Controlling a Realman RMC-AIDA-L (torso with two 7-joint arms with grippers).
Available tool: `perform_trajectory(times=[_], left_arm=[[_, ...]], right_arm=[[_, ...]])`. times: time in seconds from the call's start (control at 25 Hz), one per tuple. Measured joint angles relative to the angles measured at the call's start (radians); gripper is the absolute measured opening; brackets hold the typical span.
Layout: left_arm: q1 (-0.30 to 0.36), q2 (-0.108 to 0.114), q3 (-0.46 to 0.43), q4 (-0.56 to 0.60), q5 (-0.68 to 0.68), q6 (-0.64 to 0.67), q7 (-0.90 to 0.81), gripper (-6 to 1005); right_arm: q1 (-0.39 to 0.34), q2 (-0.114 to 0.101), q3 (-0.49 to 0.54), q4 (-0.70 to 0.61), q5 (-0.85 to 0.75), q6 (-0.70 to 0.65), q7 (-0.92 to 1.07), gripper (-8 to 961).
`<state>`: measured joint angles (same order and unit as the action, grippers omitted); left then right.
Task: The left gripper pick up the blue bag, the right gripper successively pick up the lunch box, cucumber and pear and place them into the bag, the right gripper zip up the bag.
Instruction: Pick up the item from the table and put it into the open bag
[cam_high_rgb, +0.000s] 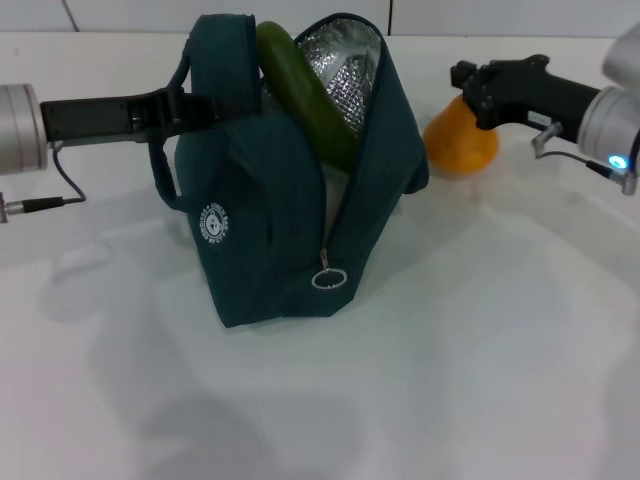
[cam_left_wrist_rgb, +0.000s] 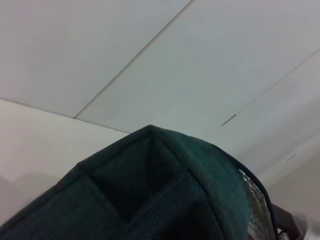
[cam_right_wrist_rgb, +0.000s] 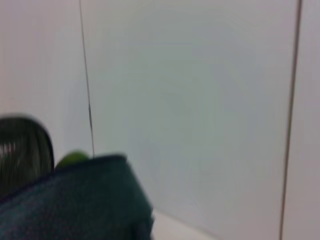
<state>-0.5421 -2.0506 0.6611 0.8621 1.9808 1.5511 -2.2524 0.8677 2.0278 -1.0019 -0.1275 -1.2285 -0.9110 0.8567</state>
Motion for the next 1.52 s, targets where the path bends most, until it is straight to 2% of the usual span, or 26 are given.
perform_trajectory(times=[0.2,0.4,0.68,0.92,1.04,1.16,1.52], left_arm=[[0.018,0.005,0.0,0.0,-0.009,0.006,0.0,44],[0.02,0.002,0.0,0.0,-0.013,0.007,0.002,43],[0.026,-0.001,0.0,0.0,-0.014,0.008,0.004,44],[0.028,-0.002,0.002,0.0,-0.014,0.01,0.004,44],[0.028,-0.002,0.005,0.0,-0.014,0.011,0.009,43],[0.024,-0.006,0.006,0.0,-0.014,0.011,0.014,43],[0.017,-0.01,0.008,0.002,-0.057,0.011,0.034,44]], right_arm=[[-0.085,-0.002,-0.009,-0.118,0.016,-0.081,0.077,24],[-0.159,-0.005,-0.01,-0.226,0.013,-0.139,0.147,26],[-0.173,-0.009,-0.013,-0.293,0.011,-0.259,0.179,37],[-0.173,-0.005,-0.066,-0.431,0.015,-0.321,0.266,46],[-0.161,-0.004,-0.112,-0.513,0.025,-0.326,0.305,51],[-0.133,-0.005,-0.139,-0.542,0.04,-0.323,0.318,56],[0.008,-0.001,-0.193,-0.52,0.045,-0.277,0.325,70]])
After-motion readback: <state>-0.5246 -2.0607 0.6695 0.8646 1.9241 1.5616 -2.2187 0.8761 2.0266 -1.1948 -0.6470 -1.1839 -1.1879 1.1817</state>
